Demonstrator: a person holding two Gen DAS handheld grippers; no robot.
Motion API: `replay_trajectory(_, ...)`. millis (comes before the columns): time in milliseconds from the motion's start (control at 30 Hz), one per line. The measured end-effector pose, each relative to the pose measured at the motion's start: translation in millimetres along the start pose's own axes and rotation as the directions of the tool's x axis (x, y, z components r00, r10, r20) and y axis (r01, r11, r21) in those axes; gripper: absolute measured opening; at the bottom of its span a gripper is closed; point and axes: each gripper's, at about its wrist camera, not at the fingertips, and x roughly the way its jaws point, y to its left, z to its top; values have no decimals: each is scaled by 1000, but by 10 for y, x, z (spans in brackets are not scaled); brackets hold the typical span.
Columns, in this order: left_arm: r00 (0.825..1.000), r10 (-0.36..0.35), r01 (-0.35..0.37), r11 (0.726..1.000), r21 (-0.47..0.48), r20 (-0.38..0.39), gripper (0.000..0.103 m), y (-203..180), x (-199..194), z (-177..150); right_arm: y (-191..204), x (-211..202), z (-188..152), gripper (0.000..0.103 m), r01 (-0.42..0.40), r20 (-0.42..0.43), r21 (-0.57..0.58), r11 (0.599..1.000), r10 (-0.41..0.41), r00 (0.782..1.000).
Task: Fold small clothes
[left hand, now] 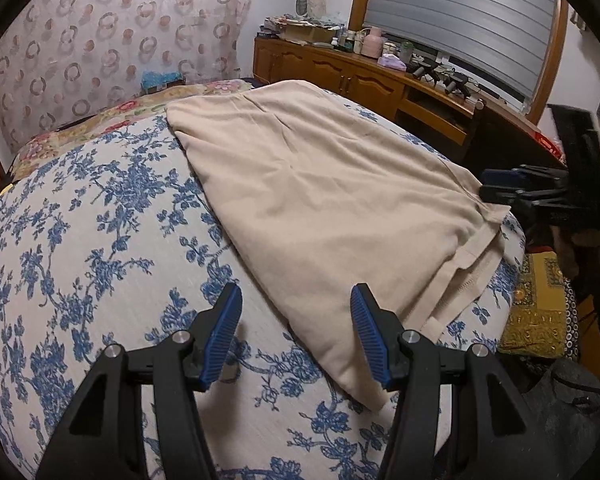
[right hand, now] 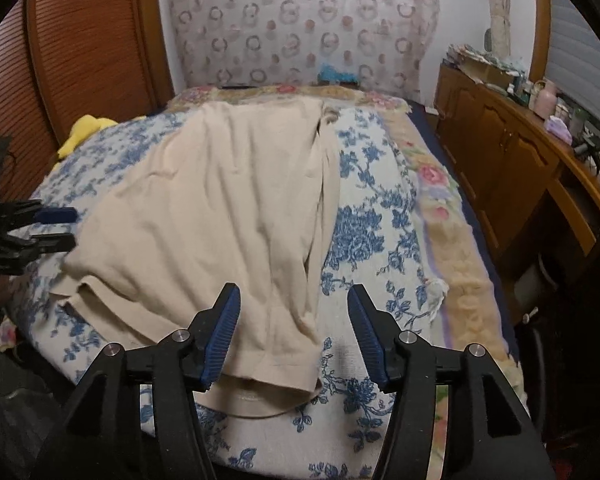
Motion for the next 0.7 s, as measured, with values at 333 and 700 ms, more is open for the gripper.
replay_trajectory(333,999,-29,29,1000,6,-46,56,-51,81,-111,-3,145,-177,57,-23,-66,5,1000,23,998)
replay_trajectory(700,995,-96,95,995,-22,-37,38,-51,52,-132,197,144,-186,9,-144,-67,-69,987,139,988)
